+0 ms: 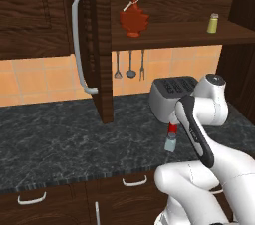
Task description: Put the shaker and condiment bottle from the counter next to their counterparts in the cabinet.
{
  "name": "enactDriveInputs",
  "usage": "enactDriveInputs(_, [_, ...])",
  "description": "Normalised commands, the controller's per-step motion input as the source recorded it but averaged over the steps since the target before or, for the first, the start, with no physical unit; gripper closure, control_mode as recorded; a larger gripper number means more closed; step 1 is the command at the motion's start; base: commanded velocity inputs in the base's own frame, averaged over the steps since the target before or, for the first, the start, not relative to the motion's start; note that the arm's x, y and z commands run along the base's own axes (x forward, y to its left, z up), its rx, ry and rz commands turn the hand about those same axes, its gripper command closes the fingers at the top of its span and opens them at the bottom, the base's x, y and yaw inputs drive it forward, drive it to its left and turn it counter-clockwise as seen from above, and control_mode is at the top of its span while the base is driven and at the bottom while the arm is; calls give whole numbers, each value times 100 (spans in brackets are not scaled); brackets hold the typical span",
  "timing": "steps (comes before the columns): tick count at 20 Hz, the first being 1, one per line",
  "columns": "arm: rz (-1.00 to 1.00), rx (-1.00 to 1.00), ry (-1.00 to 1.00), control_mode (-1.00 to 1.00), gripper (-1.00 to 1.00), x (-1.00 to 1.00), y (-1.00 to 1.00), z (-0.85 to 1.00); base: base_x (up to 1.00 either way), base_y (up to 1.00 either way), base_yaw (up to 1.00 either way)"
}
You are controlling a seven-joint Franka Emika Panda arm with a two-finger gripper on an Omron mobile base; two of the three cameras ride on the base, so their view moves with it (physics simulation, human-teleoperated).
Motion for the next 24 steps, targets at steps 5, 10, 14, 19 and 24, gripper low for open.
enactDriveInputs(5, [0,0,0,-100,-100,0,0,-9,0,0,0])
enactDriveInputs(10, [0,0,0,-100,-100,0,0,-11,0,0,0])
enactDriveInputs(14, [0,0,0,-100,-100,3,0,-8,0,0,0])
enactDriveInputs(19, [0,0,0,-100,-100,23,0,-14,0,0,0])
enactDriveInputs(24, [0,1,0,-100,-100,39,-3,-14,0,0,0])
